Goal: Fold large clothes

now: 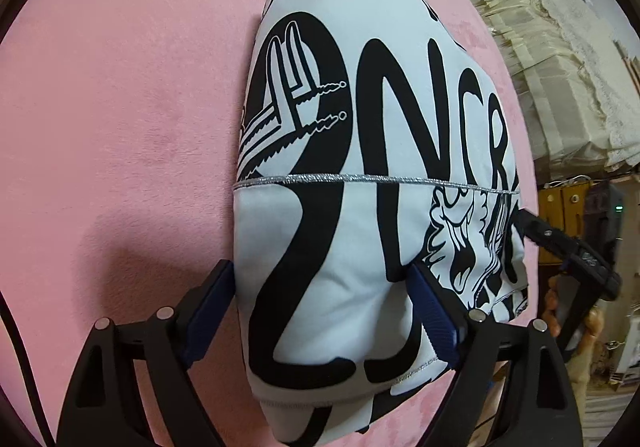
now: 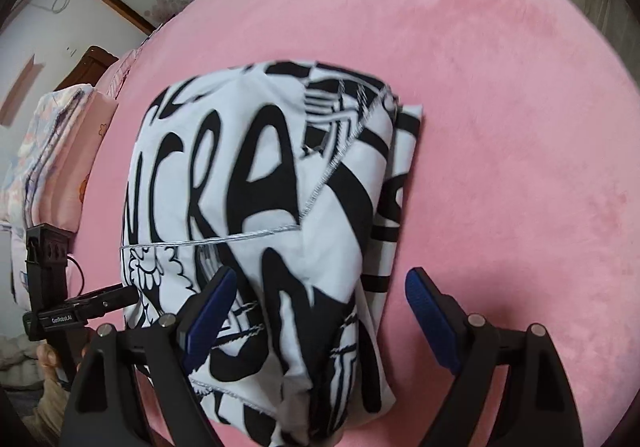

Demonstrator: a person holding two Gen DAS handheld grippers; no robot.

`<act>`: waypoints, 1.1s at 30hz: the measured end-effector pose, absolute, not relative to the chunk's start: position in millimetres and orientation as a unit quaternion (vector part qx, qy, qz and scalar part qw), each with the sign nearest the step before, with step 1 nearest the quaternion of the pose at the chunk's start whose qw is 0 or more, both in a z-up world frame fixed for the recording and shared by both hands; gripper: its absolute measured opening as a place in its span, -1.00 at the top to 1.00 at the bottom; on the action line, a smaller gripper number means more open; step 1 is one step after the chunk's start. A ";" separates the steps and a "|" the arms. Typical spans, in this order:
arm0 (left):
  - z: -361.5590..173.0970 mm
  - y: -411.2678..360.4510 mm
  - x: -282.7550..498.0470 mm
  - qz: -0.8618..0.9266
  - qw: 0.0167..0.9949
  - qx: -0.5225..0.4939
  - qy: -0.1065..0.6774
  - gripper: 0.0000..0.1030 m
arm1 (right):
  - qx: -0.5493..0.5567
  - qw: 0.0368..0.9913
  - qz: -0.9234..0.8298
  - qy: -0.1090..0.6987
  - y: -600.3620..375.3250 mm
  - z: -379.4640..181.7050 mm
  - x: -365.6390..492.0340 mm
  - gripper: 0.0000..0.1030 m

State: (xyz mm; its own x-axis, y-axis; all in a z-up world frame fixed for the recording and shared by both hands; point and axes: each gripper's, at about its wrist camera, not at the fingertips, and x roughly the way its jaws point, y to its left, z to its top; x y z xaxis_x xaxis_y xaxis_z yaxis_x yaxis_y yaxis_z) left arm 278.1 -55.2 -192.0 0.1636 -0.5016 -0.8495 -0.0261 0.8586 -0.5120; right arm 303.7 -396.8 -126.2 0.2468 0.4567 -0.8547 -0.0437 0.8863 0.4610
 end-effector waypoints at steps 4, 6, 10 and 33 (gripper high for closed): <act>-206.0 -50.8 284.8 -0.190 0.718 -0.240 0.626 -0.73 | 0.200 0.743 0.190 0.609 -394.8 -148.3 308.9 -0.68; -212.5 -50.3 287.4 -0.201 0.712 -0.251 0.625 -0.74 | 0.215 0.733 0.205 0.612 -393.4 -156.1 311.7 -0.69; -219.7 -47.8 290.9 -0.221 0.707 -0.269 0.616 -0.82 | 0.230 0.717 0.233 0.616 -385.9 -169.9 320.0 -0.87; -176.1 -95.2 295.3 -0.173 0.780 -0.150 0.583 -0.20 | 0.178 0.775 0.226 0.563 -355.2 -145.8 300.4 0.11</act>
State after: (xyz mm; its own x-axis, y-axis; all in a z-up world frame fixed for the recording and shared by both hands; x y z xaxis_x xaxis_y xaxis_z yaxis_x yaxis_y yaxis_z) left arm 295.3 -95.2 -176.1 0.2608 -0.4454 -0.8565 0.0949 0.8947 -0.4364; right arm 300.4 -355.2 -145.8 0.2639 0.5515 -0.7914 -0.1500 0.8339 0.5311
